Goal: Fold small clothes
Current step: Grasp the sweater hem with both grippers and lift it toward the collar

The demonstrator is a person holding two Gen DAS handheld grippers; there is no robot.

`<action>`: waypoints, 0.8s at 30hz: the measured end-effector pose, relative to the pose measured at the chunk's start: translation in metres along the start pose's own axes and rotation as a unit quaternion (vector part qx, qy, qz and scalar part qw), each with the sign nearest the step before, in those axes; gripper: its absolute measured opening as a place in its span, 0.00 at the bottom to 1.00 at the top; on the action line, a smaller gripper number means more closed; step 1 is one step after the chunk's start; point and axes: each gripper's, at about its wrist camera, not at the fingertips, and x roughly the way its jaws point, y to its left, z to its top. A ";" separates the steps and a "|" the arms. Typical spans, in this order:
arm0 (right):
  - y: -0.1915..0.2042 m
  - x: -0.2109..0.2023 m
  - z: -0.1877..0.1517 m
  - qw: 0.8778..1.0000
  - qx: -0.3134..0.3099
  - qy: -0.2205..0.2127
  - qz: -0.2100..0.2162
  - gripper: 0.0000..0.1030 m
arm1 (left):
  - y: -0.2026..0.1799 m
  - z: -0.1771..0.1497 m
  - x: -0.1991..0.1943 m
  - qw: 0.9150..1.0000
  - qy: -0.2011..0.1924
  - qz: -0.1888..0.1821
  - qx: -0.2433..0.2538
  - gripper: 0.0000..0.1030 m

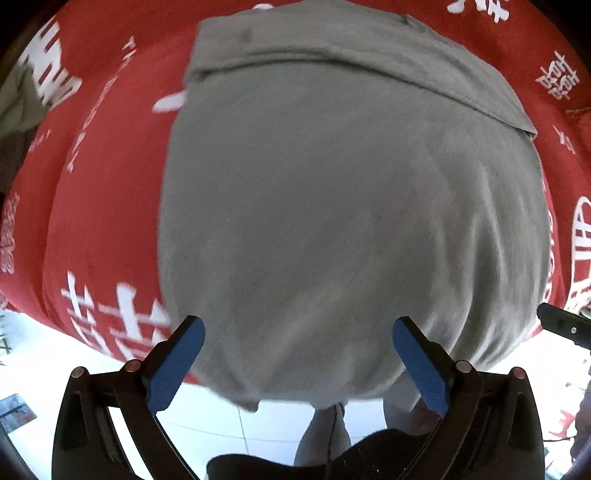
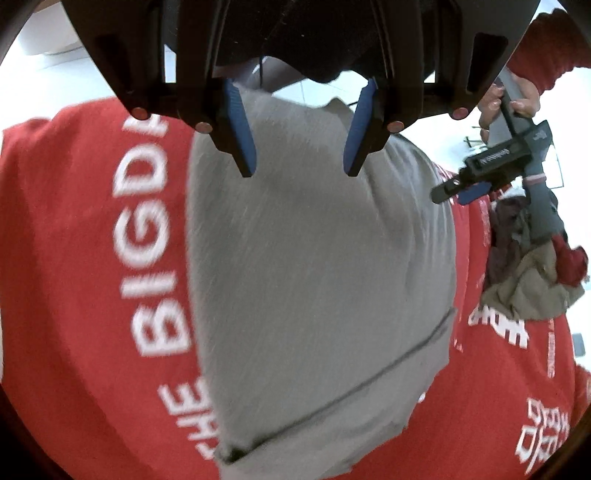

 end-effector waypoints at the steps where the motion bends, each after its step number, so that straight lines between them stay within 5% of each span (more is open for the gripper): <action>1: 0.003 0.001 -0.006 1.000 -0.001 -0.002 -0.001 0.52 | 0.006 -0.006 -0.001 1.000 -0.003 -0.005 0.000 0.99; 14: -0.025 0.022 -0.067 0.999 0.025 0.002 -0.043 0.52 | 0.063 -0.077 0.044 0.997 -0.002 -0.075 -0.006 0.99; 20: -0.048 0.034 -0.072 0.999 0.009 0.018 -0.037 0.52 | 0.069 -0.079 0.074 0.992 0.000 -0.125 -0.015 0.99; 24: -0.059 0.040 -0.072 0.999 0.011 0.020 -0.038 0.52 | 0.059 -0.079 0.074 0.993 -0.007 -0.116 -0.001 0.99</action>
